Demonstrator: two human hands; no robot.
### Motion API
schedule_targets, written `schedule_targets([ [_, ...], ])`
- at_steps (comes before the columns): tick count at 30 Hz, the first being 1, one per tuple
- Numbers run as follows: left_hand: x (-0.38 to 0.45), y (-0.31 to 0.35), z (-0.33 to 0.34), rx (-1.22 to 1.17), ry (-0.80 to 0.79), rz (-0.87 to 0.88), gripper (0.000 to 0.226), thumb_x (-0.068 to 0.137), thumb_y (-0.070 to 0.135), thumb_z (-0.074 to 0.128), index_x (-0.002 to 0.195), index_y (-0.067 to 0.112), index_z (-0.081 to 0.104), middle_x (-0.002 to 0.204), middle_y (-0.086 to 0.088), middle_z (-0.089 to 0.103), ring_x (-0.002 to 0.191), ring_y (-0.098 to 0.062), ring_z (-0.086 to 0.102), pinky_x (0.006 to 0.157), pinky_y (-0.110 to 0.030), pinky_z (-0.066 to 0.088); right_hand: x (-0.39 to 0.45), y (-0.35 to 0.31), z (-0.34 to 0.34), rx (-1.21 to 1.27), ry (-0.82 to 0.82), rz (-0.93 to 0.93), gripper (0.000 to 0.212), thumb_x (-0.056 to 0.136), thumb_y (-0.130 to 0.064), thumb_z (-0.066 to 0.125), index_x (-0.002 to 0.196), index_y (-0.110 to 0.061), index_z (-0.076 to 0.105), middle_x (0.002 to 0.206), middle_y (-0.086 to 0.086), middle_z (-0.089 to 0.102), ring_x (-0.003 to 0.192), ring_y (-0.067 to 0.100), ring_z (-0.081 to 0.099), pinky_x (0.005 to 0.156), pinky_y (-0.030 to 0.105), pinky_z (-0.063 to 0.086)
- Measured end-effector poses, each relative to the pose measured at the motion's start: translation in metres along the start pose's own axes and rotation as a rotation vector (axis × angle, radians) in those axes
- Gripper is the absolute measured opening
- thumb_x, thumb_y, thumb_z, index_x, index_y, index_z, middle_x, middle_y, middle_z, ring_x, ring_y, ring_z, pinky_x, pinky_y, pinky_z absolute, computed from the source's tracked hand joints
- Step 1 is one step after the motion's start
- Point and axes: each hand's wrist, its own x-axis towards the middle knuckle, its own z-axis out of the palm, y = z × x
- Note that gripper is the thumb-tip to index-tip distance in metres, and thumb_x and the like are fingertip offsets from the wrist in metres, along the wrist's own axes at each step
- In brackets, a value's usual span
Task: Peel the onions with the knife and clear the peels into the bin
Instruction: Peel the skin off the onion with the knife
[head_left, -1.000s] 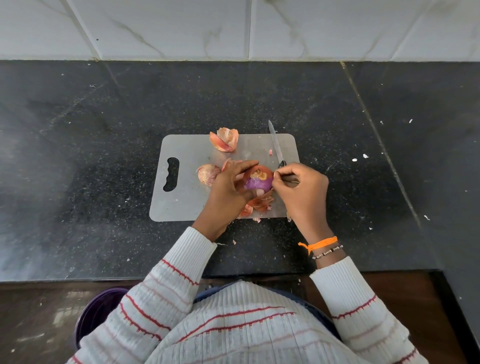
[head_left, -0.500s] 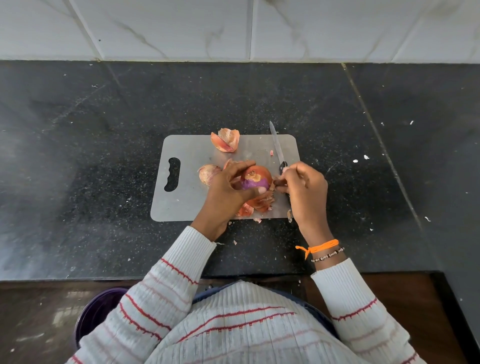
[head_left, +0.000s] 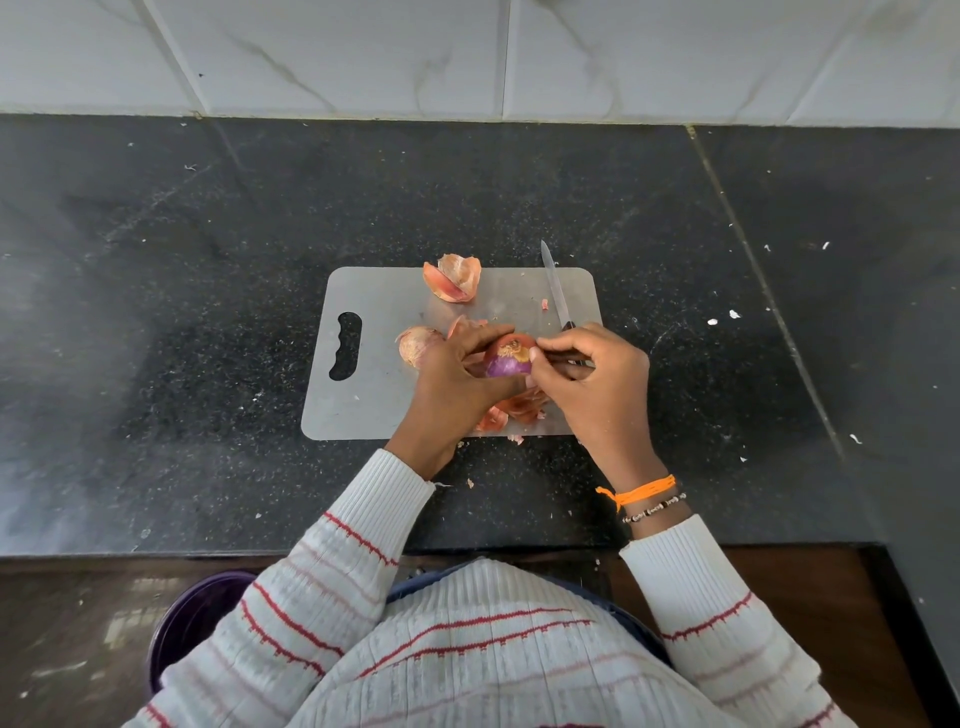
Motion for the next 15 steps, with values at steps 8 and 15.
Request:
schedule_targets([
  [8,0.000,0.000,0.000,-0.005,-0.008,-0.018,0.059,0.065,0.009,0.083,0.120,0.011,0.061,0.114,-0.003,0.065,0.105,-0.016,0.062,0.088,-0.032,0.055,0.002,0.008,0.003,-0.084,0.016,-0.035,0.006,0.074,0.004,0.069,0.075,-0.002,0.069,0.075,0.006,0.067,0.066,0.012,0.064,0.061,0.019,0.053],
  [15,0.003,0.001,-0.001,-0.015,0.008,-0.024,0.055,0.067,0.008,0.082,0.117,0.017,0.061,0.113,-0.002,0.064,0.106,-0.016,0.061,0.089,-0.033,0.055,0.001,0.012,-0.001,0.256,-0.005,0.383,0.018,0.092,-0.008,0.053,0.091,-0.015,0.070,0.090,0.004,0.072,0.085,0.016,0.070,0.081,0.039,0.057],
])
